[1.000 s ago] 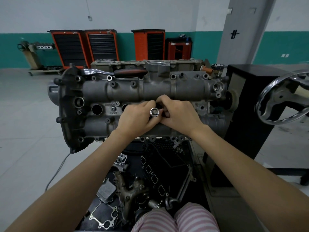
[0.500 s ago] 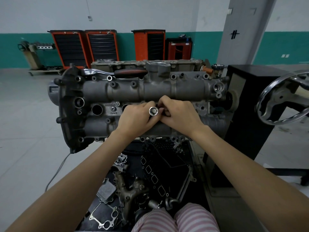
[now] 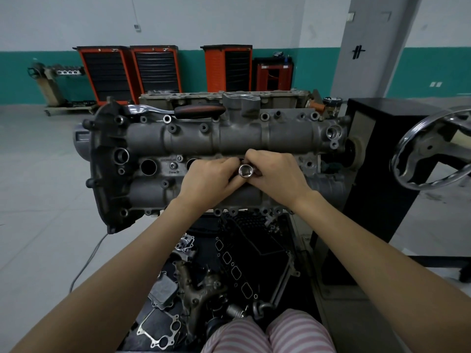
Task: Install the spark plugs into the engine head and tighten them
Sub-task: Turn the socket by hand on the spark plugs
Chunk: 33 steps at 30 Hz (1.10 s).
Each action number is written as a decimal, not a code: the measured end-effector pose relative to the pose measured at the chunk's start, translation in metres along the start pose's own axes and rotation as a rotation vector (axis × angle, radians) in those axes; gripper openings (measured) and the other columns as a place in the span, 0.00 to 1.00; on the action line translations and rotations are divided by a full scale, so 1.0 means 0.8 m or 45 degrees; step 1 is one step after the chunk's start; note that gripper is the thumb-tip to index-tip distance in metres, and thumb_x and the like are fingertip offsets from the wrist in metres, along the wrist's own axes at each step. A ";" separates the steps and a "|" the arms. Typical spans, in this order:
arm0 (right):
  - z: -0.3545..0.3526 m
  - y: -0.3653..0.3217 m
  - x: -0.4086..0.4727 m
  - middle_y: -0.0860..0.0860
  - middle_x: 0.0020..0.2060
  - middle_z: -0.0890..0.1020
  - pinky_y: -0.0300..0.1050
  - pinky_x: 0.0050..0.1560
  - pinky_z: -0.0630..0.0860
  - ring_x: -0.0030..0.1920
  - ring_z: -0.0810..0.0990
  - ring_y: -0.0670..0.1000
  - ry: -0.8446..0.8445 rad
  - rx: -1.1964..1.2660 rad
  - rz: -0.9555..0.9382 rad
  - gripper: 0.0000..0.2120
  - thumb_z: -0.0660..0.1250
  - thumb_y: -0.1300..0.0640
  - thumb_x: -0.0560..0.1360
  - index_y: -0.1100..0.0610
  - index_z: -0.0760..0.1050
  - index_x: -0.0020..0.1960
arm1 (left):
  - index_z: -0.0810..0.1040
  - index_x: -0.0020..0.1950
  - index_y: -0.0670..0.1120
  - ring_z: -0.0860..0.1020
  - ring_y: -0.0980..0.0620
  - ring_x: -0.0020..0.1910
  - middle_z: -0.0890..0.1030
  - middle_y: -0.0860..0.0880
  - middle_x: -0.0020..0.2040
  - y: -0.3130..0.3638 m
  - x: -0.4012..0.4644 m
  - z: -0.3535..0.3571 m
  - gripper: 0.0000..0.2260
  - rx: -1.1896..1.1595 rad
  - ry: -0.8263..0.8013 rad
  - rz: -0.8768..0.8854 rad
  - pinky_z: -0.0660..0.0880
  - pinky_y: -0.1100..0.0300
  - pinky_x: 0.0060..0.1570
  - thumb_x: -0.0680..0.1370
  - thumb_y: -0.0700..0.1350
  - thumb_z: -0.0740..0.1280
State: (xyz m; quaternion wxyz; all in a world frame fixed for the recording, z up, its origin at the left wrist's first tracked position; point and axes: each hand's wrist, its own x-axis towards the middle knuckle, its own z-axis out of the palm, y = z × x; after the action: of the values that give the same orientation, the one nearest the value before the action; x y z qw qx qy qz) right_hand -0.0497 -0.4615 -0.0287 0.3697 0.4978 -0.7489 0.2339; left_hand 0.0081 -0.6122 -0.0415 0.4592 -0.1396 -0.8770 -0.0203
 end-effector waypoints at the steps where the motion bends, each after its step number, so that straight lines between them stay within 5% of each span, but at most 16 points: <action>1: 0.001 0.000 0.000 0.54 0.30 0.78 0.48 0.27 0.69 0.32 0.78 0.58 -0.009 0.007 0.013 0.07 0.70 0.61 0.68 0.63 0.73 0.40 | 0.74 0.33 0.41 0.75 0.45 0.23 0.76 0.47 0.26 0.000 0.000 -0.001 0.16 0.000 0.007 0.004 0.63 0.61 0.22 0.76 0.50 0.61; 6: 0.004 -0.001 0.000 0.51 0.39 0.82 0.50 0.32 0.74 0.41 0.81 0.56 -0.095 0.010 0.009 0.14 0.68 0.56 0.70 0.59 0.75 0.54 | 0.71 0.37 0.39 0.72 0.42 0.23 0.75 0.45 0.30 0.007 0.000 -0.006 0.13 -0.126 0.040 -0.026 0.61 0.62 0.24 0.74 0.47 0.58; 13: 0.001 -0.002 -0.001 0.55 0.28 0.77 0.49 0.23 0.70 0.28 0.76 0.58 0.019 0.000 -0.056 0.05 0.67 0.62 0.68 0.64 0.73 0.38 | 0.70 0.31 0.42 0.72 0.46 0.22 0.73 0.48 0.25 0.003 0.000 -0.001 0.17 -0.040 0.046 -0.025 0.60 0.63 0.23 0.74 0.52 0.60; 18: 0.002 -0.003 -0.001 0.52 0.29 0.78 0.44 0.24 0.68 0.29 0.78 0.55 -0.006 0.010 0.004 0.09 0.71 0.59 0.68 0.62 0.74 0.43 | 0.74 0.32 0.40 0.74 0.45 0.23 0.75 0.47 0.26 0.001 -0.001 -0.001 0.19 -0.058 0.021 -0.047 0.62 0.61 0.23 0.76 0.52 0.58; 22: 0.003 -0.002 -0.002 0.53 0.34 0.81 0.50 0.27 0.74 0.34 0.80 0.57 -0.046 0.002 -0.046 0.13 0.70 0.60 0.67 0.62 0.76 0.50 | 0.71 0.35 0.41 0.72 0.45 0.23 0.74 0.47 0.28 0.006 -0.001 -0.005 0.14 -0.100 0.030 -0.047 0.59 0.63 0.25 0.75 0.49 0.60; 29: 0.000 -0.003 -0.002 0.56 0.26 0.77 0.50 0.21 0.71 0.26 0.76 0.59 0.022 0.002 -0.085 0.05 0.70 0.67 0.66 0.66 0.74 0.38 | 0.68 0.34 0.41 0.72 0.43 0.23 0.73 0.46 0.28 0.007 0.000 -0.005 0.14 -0.123 0.021 -0.043 0.61 0.61 0.23 0.73 0.51 0.60; 33: 0.002 -0.003 -0.002 0.55 0.28 0.78 0.49 0.24 0.72 0.29 0.78 0.58 0.013 -0.013 -0.042 0.06 0.70 0.63 0.68 0.65 0.74 0.41 | 0.74 0.32 0.40 0.75 0.46 0.24 0.75 0.47 0.26 0.001 -0.001 -0.001 0.19 -0.067 0.022 -0.021 0.66 0.60 0.21 0.75 0.53 0.60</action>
State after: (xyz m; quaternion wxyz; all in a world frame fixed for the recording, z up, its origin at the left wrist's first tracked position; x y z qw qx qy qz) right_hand -0.0475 -0.4626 -0.0311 0.3797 0.5071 -0.7398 0.2266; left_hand 0.0091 -0.6115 -0.0417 0.4628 -0.1441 -0.8733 -0.0484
